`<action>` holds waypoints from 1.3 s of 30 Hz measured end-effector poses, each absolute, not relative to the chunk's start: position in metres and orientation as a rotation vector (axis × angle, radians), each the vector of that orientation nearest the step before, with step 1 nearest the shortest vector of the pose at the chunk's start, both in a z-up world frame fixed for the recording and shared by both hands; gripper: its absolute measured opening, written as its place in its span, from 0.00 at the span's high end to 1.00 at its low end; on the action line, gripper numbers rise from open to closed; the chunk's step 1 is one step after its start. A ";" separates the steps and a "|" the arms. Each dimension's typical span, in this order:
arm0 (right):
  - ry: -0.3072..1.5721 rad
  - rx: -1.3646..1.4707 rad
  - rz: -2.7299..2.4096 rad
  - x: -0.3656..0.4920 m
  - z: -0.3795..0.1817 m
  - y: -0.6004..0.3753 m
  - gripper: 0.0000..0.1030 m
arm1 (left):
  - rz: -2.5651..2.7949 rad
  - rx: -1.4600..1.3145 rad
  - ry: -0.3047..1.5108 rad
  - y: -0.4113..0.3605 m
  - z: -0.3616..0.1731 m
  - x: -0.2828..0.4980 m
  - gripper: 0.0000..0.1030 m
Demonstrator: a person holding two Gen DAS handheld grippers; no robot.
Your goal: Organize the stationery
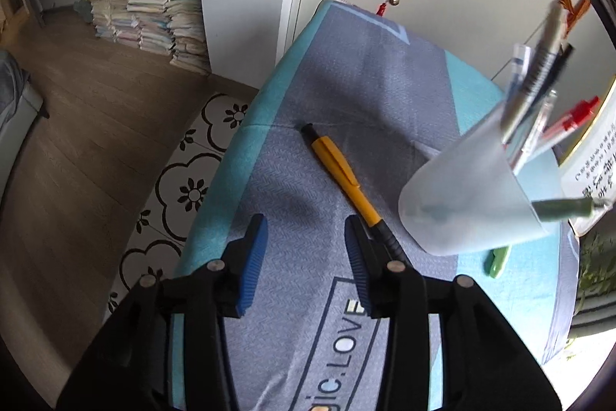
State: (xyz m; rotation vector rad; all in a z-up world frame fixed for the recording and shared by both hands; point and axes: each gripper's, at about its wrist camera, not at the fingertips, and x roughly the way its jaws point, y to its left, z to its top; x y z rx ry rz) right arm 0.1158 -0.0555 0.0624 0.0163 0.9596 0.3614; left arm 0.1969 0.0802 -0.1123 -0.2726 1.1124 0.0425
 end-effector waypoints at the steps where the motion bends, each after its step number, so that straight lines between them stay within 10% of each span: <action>1: 0.960 0.021 0.362 0.114 0.063 -0.059 0.88 | 0.060 -0.301 1.124 0.082 -0.117 0.200 0.62; 16: 1.000 0.128 0.363 0.119 0.036 -0.094 0.88 | 0.092 -0.365 1.125 0.058 -0.116 0.223 0.42; 20: 0.996 0.143 0.368 0.117 0.036 -0.098 0.88 | 0.112 -0.303 1.057 0.053 -0.119 0.219 0.86; 39: 1.018 0.236 0.367 0.122 0.017 -0.114 0.88 | -0.034 -0.464 0.879 0.088 -0.061 0.185 0.94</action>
